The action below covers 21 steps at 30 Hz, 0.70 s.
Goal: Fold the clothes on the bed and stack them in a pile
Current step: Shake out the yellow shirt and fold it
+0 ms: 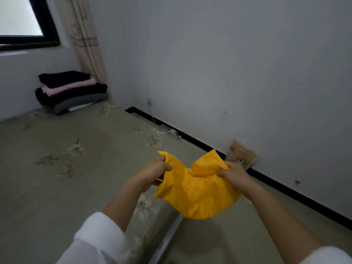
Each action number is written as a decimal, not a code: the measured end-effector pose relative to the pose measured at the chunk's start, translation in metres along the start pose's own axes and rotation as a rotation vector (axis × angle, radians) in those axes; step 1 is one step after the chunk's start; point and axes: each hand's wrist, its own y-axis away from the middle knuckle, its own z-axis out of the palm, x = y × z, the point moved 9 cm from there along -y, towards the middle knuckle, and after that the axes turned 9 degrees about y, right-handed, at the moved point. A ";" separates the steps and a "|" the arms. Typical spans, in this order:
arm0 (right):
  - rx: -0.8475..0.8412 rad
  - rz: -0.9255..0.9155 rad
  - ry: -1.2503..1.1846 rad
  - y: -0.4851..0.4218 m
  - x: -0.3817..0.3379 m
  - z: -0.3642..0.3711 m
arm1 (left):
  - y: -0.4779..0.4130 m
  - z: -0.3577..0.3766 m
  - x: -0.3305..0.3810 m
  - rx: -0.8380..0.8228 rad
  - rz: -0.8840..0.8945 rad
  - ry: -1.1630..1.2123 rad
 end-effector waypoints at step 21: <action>0.101 -0.106 -0.022 -0.442 0.024 -0.300 | -0.425 0.147 0.224 0.097 0.040 0.028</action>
